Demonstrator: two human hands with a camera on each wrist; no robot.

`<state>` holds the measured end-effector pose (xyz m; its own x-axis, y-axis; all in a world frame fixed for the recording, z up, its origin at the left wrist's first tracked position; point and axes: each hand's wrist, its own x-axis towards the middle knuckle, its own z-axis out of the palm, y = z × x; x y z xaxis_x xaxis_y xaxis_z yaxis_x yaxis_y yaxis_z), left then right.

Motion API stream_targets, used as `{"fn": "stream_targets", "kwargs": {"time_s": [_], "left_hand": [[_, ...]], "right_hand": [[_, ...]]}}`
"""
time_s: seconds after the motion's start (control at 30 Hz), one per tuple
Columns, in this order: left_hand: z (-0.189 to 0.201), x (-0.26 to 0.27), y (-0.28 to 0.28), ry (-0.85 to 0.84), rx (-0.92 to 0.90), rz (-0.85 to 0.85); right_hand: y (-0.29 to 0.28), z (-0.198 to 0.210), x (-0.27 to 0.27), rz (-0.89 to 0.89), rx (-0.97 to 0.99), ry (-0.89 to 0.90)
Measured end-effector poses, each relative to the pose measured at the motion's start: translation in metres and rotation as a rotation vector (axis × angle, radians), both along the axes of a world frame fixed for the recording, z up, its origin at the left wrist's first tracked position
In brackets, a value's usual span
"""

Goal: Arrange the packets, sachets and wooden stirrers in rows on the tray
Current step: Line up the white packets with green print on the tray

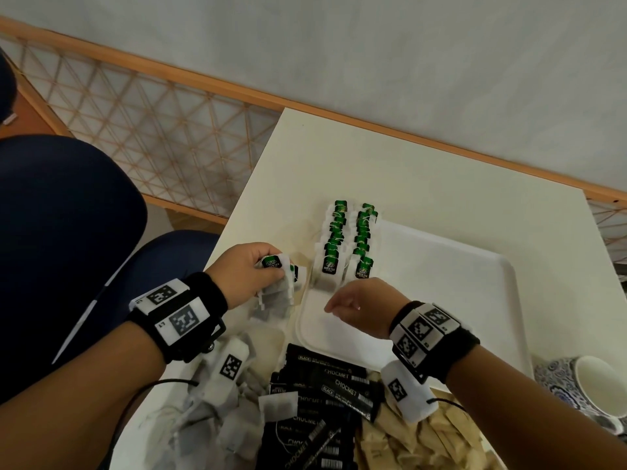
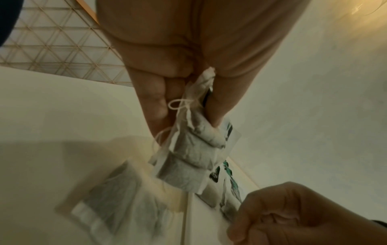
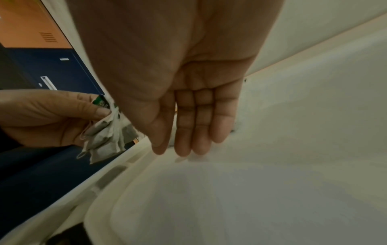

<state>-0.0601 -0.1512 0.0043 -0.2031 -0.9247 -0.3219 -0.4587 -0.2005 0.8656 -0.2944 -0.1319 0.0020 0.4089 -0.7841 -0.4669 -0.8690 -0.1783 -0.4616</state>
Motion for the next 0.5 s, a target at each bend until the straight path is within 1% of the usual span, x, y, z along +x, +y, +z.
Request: {"fn": "stream_targets", "kwargs": {"time_s": [0.07,0.13,0.3,0.37,0.43,0.5], "left_hand": [[-0.001,-0.001,0.001,0.007,0.008,-0.003],[-0.002,-0.003,0.002,0.014,0.01,-0.013],[0.0,-0.011,0.001,0.008,0.02,-0.049],[0.001,-0.014,0.001,0.024,0.017,-0.068],[0.002,-0.018,0.002,0.029,0.012,-0.091],[0.003,-0.022,0.004,0.028,0.022,-0.118]], "right_hand": [[0.002,-0.002,-0.011,-0.033,0.005,0.029],[0.002,-0.005,-0.017,-0.039,-0.03,0.05],[0.001,-0.006,-0.014,-0.075,-0.094,-0.007],[0.002,-0.001,-0.009,-0.115,-0.135,-0.08],[0.005,0.006,-0.002,-0.175,-0.199,-0.214],[0.006,0.012,0.007,-0.245,-0.201,-0.312]]}}
